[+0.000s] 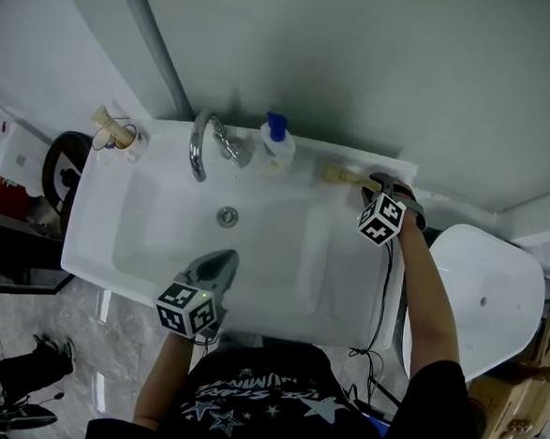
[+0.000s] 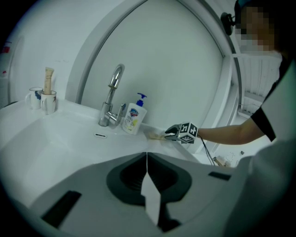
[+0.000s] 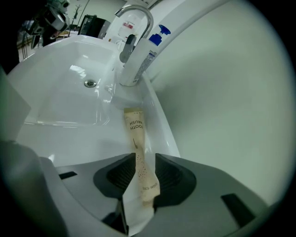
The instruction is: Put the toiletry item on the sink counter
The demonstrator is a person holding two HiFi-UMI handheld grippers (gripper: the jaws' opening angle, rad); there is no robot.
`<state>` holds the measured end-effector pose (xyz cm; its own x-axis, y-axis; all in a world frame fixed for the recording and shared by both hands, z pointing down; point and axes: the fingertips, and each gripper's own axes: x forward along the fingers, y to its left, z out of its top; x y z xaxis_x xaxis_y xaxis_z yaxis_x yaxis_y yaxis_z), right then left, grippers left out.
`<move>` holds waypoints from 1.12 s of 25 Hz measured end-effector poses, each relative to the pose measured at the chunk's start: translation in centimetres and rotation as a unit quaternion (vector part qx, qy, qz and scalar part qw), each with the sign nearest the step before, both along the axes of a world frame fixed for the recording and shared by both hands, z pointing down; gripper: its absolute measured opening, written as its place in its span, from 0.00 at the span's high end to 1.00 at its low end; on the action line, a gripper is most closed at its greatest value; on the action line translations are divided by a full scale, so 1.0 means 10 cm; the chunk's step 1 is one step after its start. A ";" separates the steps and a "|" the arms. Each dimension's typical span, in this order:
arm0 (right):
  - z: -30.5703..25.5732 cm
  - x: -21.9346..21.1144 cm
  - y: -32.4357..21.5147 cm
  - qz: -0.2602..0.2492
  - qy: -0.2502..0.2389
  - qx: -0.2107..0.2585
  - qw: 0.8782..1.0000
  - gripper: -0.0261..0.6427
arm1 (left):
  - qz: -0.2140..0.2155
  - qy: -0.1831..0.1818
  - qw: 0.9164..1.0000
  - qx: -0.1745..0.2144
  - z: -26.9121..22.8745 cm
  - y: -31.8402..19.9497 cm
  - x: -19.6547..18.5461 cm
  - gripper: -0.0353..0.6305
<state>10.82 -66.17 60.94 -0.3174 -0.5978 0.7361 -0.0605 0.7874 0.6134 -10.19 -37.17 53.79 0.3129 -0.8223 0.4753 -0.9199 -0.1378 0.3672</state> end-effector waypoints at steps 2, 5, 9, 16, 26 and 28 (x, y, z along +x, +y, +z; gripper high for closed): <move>-0.06 0.02 0.04 0.006 0.001 0.004 1.000 0.75 | -0.003 0.003 1.000 0.005 -0.03 0.06 -0.05 0.92; -0.19 0.06 0.15 0.022 0.000 0.010 1.000 0.75 | -0.001 0.010 1.000 0.011 -0.06 0.17 -0.11 0.92; -0.39 0.11 0.44 0.049 -0.012 0.017 0.999 0.75 | 0.017 0.024 0.999 0.016 -0.10 0.36 -0.15 0.92; -0.55 -0.03 1.12 0.091 -0.071 0.006 0.993 0.76 | 0.050 0.025 0.998 0.029 -0.19 0.69 -0.26 0.92; -0.96 -0.50 2.03 0.123 -0.179 0.025 0.976 0.88 | 0.074 0.024 0.995 0.061 -0.36 1.10 -0.47 0.92; -1.04 -0.60 2.21 0.129 -0.203 0.026 0.970 0.90 | 0.080 0.023 0.994 0.072 -0.41 1.19 -0.48 0.92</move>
<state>4.83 -44.06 50.50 -0.4099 -0.7282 0.5493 -0.4958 0.6833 0.5360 -15.01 -25.28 49.66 0.4631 -0.8190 0.3388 -0.8652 -0.3347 0.3735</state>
